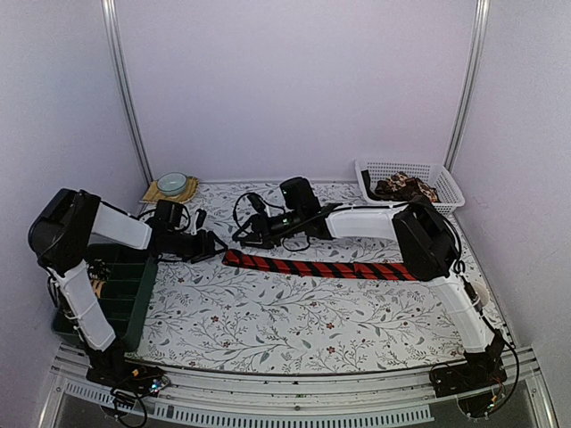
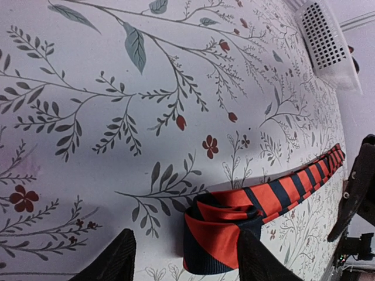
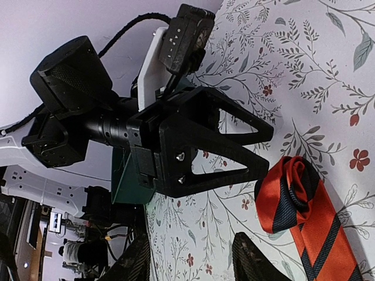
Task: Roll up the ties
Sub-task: Roll the tie at the center of the board.
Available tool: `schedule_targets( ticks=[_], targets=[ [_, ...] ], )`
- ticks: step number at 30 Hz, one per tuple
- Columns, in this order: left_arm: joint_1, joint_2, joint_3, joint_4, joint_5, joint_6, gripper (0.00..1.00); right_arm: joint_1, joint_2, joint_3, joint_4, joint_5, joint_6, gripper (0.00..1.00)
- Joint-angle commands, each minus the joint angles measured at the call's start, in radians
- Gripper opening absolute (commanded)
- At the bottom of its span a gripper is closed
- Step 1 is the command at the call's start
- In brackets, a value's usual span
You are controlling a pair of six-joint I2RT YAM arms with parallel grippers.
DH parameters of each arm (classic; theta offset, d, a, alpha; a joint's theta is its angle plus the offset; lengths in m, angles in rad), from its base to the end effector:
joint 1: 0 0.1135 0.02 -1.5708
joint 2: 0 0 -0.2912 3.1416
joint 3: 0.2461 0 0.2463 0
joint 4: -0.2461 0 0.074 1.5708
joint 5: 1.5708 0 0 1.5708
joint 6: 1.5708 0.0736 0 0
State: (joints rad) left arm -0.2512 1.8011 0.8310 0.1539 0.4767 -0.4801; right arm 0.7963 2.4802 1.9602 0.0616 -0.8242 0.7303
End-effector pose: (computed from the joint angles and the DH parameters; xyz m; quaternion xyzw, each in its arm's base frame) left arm 0.3466 -0.1238 0.1323 -0.0167 0.9074 -0.3330 0.2558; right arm 0.3797 0.4653 0.1709 -0.2370 0.7708 0.5802 0.1144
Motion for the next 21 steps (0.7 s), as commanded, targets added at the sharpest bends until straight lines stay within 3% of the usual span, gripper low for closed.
schedule_targets(
  ticks=[1,13,21],
  targets=[
    [0.011,0.043,-0.001,0.062,0.049,-0.016,0.58,-0.016,0.027,-0.066,0.054,-0.003,0.003,0.47],
    [-0.005,0.083,0.006,0.087,0.094,-0.033,0.57,-0.121,-0.106,-0.394,0.086,0.049,-0.007,0.48],
    [-0.049,0.102,0.022,0.104,0.082,-0.051,0.57,-0.143,-0.167,-0.489,0.096,0.057,-0.006,0.47]
  ],
)
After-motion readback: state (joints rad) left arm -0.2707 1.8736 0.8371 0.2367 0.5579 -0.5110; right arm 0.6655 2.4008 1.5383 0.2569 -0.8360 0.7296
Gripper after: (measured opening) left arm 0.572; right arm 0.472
